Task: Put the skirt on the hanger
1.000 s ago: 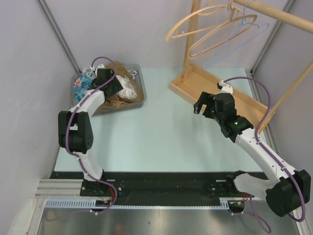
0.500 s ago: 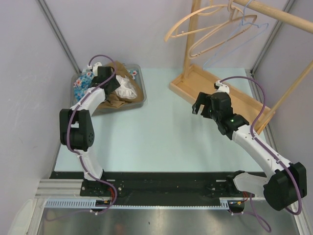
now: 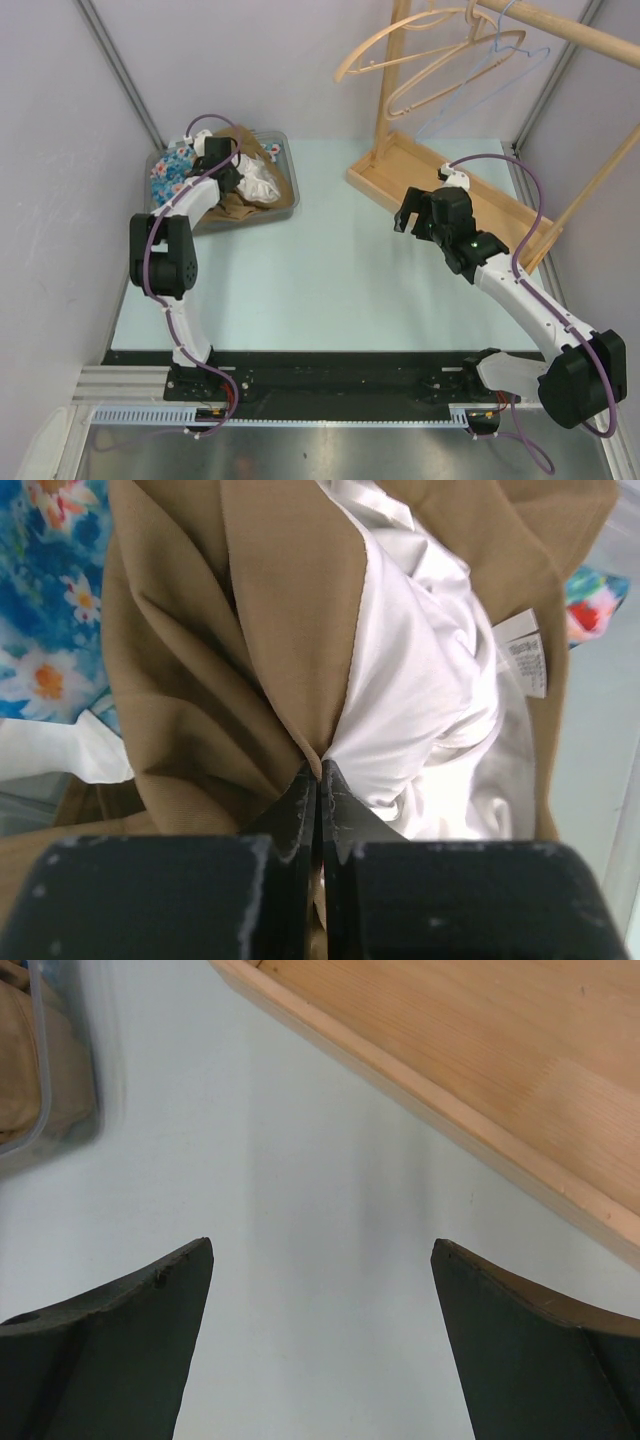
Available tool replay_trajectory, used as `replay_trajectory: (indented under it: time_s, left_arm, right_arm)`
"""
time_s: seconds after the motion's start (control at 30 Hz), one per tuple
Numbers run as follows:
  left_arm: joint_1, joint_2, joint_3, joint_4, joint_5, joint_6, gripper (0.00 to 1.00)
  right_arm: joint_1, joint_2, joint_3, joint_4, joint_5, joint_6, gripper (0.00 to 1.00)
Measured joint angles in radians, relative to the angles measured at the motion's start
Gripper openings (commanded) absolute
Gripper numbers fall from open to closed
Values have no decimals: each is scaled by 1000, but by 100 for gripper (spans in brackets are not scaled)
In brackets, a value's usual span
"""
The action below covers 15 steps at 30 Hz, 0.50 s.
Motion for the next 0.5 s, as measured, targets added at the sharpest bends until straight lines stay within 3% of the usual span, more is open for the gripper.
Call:
replay_trajectory:
  time_s: [0.23,0.5]
  left_arm:
    - [-4,-22,0,10,32,6,0]
    - [-79,-259,-3,-16,94,69,0]
  right_arm:
    - [0,-9,0,-16,9,-3,96]
    - [0,-37,0,-22,9,-13,96]
